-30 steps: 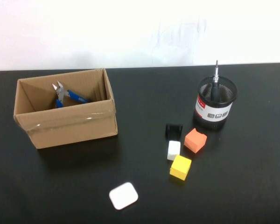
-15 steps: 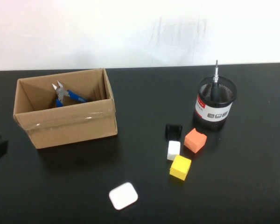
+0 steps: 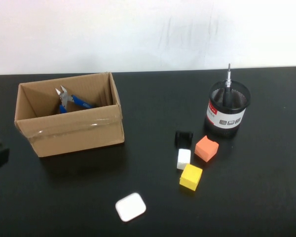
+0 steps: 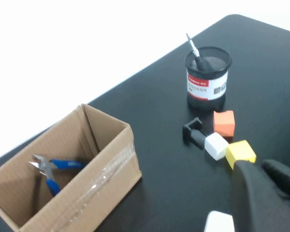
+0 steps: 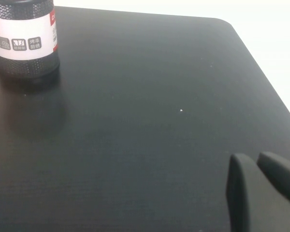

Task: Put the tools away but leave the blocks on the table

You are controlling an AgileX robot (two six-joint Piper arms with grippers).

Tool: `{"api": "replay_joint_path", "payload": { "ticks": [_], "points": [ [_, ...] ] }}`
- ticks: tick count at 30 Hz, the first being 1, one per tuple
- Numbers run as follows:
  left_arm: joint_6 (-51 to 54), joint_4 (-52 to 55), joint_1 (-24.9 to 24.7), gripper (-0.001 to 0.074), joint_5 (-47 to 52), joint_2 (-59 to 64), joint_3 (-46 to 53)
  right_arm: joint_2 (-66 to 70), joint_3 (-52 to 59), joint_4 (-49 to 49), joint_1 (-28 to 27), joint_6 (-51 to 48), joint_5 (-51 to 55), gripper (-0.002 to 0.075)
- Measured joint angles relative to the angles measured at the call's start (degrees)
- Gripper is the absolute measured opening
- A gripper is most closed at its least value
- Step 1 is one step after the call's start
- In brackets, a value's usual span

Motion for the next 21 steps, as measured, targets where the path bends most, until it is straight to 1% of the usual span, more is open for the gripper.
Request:
{"api": "replay_joint_path", "payload": {
  "ticks": [3,6,12,16,19,21],
  "points": [
    [-0.4,0.2,0.3,0.0001,-2.3,-0.6,0.5,0.0,0.0,0.0,0.0,0.0,0.0,-0.0008],
    [-0.8,0.6,2.3,0.0001,-9.3,-2.9,4.4,0.0,0.0,0.0,0.0,0.0,0.0,-0.0008],
    [-4.7,1.3,8.8,0.0001,-26.9,-12.3,18.9,-1.1,0.0,0.0,-0.5,0.0,0.0,-0.0007],
    [-13.7,6.7,11.4,0.0001,-33.7,-19.4,28.6,0.0,0.0,0.0,0.0,0.0,0.0,-0.0008],
    [-20.5,12.0,11.7,0.0001,-34.6,-24.1,35.0,0.0,0.0,0.0,0.0,0.0,0.0,-0.0008],
    [-22.9,13.8,11.7,0.0001,-35.0,-26.4,38.4,0.0,0.0,0.0,0.0,0.0,0.0,-0.0008]
  ]
}}
